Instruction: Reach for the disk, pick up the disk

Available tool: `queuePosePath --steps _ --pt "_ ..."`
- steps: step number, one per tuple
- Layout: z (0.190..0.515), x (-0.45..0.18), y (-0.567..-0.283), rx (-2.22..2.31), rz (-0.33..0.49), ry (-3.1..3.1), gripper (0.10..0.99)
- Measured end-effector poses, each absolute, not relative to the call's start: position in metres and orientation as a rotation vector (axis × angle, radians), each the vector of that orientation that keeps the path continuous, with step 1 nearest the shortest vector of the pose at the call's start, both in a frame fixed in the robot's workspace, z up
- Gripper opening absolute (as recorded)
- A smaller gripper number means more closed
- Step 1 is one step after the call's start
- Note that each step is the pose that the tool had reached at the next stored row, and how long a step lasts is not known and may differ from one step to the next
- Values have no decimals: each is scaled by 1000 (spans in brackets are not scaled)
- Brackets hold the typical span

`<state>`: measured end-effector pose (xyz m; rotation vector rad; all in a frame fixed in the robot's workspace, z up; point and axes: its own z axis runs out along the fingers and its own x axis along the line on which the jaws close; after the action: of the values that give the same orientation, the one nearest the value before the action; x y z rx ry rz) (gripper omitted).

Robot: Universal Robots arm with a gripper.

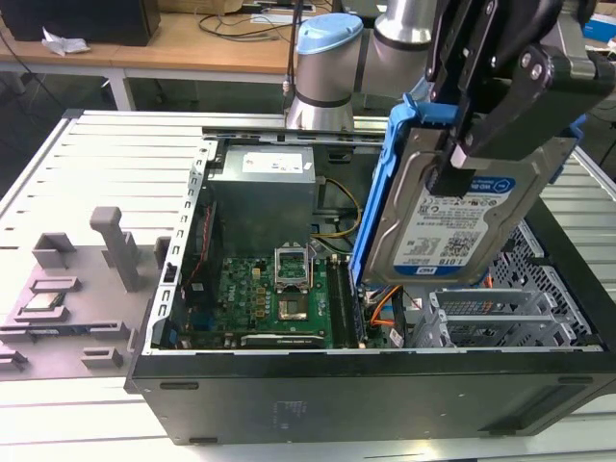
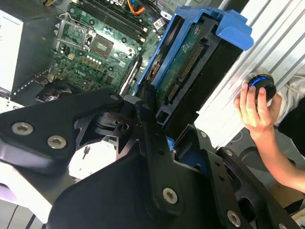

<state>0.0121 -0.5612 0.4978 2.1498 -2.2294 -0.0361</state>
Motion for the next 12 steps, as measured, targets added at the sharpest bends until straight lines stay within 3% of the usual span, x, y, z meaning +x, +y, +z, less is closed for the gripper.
queuePosePath --steps 12 --pt "498 27 -564 2148 -32 -2227 365"
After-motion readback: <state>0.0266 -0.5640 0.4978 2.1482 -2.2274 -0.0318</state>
